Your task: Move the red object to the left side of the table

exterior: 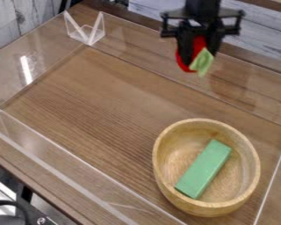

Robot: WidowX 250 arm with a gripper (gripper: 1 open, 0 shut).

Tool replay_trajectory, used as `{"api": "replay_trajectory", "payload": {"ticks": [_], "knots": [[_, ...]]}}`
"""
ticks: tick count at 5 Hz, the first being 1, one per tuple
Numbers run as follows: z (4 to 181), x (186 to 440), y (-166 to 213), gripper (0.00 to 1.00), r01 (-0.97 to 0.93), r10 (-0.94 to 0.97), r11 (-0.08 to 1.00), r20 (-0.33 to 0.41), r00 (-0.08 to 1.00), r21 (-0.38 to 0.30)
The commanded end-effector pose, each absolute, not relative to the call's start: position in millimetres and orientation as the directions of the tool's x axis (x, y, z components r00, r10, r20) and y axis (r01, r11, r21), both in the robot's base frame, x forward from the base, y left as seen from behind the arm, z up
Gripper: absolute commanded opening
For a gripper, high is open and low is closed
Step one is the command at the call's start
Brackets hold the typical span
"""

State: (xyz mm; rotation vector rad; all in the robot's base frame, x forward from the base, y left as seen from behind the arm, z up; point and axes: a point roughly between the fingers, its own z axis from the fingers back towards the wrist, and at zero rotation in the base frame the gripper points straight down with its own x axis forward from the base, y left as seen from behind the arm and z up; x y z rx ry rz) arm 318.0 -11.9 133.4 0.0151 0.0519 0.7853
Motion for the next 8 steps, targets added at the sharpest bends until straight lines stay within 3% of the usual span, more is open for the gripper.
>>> {"api": "replay_trajectory", "payload": {"ticks": [1, 4, 6, 8], "knots": [[155.8, 308, 7, 0.00, -0.671, 0.672, 0.741, 0.020, 0.740, -0.022], [150.3, 303, 11, 0.00, -0.548, 0.549, 0.836, 0.040, 0.835, -0.035], [160.8, 297, 20, 0.00, -0.508, 0.509, 0.861, 0.055, 0.859, -0.032], [149.1, 295, -4, 0.00, -0.580, 0.580, 0.814, 0.069, 0.812, -0.027]]}}
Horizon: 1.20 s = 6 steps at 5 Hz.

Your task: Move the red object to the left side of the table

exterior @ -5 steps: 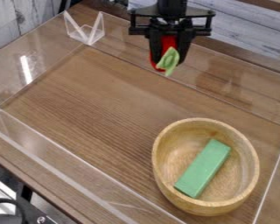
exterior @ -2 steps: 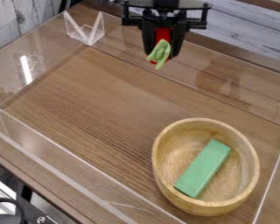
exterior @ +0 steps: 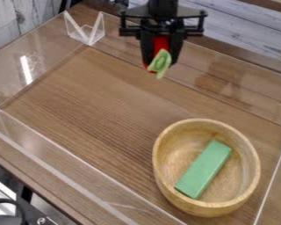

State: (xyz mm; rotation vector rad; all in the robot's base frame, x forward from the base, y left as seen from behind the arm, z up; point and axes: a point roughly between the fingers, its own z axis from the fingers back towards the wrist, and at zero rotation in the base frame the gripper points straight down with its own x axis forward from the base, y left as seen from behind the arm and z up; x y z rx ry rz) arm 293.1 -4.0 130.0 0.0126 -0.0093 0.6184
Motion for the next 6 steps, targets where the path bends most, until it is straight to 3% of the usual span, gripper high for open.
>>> {"api": "replay_trajectory", "payload": {"ticks": [1, 2, 3, 4, 6], "knots": [[154.6, 295, 21, 1.00, -0.532, 0.532, 0.847, 0.081, 0.843, -0.024], [157.9, 296, 43, 0.00, -0.476, 0.476, 0.879, 0.090, 0.875, -0.021], [150.6, 293, 23, 1.00, -0.519, 0.519, 0.855, 0.068, 0.852, -0.017], [142.2, 282, 9, 1.00, -0.565, 0.564, 0.825, 0.051, 0.824, -0.002], [101.5, 268, 4, 1.00, -0.679, 0.679, 0.734, 0.018, 0.734, 0.005]]}}
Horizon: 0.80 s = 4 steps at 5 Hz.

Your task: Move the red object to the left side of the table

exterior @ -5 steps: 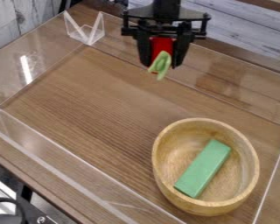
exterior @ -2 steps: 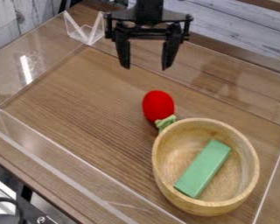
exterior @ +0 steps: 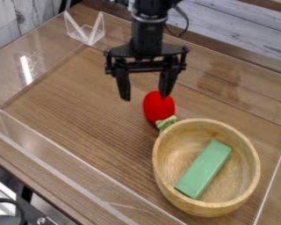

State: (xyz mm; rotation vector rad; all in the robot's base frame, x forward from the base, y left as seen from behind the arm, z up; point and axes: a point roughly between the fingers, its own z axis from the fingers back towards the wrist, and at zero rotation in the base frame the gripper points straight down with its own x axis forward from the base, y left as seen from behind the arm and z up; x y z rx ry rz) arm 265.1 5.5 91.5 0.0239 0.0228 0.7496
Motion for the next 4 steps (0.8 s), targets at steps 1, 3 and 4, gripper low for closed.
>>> {"api": "replay_trajectory", "payload": {"ticks": [1, 3, 4], "knots": [[84.8, 266, 4, 1.00, -0.715, 0.715, 0.699, 0.003, 0.699, 0.003], [75.4, 266, 9, 0.00, -0.759, 0.759, 0.651, -0.016, 0.650, 0.007], [82.9, 272, 16, 0.00, -0.734, 0.734, 0.678, -0.008, 0.679, -0.017]]}}
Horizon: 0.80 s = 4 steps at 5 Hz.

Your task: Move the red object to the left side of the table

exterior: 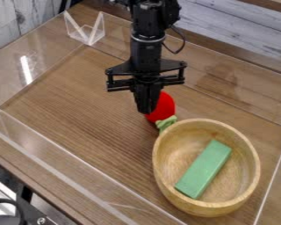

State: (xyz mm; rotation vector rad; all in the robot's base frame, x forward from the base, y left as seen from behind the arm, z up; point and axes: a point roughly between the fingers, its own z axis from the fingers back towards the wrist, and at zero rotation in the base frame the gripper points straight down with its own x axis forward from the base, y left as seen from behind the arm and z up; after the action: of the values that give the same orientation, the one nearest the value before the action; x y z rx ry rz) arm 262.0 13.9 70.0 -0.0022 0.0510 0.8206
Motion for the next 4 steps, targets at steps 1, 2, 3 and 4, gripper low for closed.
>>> {"api": "replay_trajectory", "payload": {"ticks": [1, 2, 3, 4], "knots": [[104.7, 278, 15, 0.00, -0.706, 0.707, 0.705, 0.000, 0.707, -0.066], [124.8, 285, 24, 0.00, -0.689, 0.694, 0.716, 0.013, 0.720, -0.110], [145.5, 292, 47, 0.00, -0.726, 0.735, 0.673, 0.019, 0.678, -0.143], [135.6, 290, 37, 0.00, -0.780, 0.787, 0.613, 0.006, 0.618, -0.127]]}}
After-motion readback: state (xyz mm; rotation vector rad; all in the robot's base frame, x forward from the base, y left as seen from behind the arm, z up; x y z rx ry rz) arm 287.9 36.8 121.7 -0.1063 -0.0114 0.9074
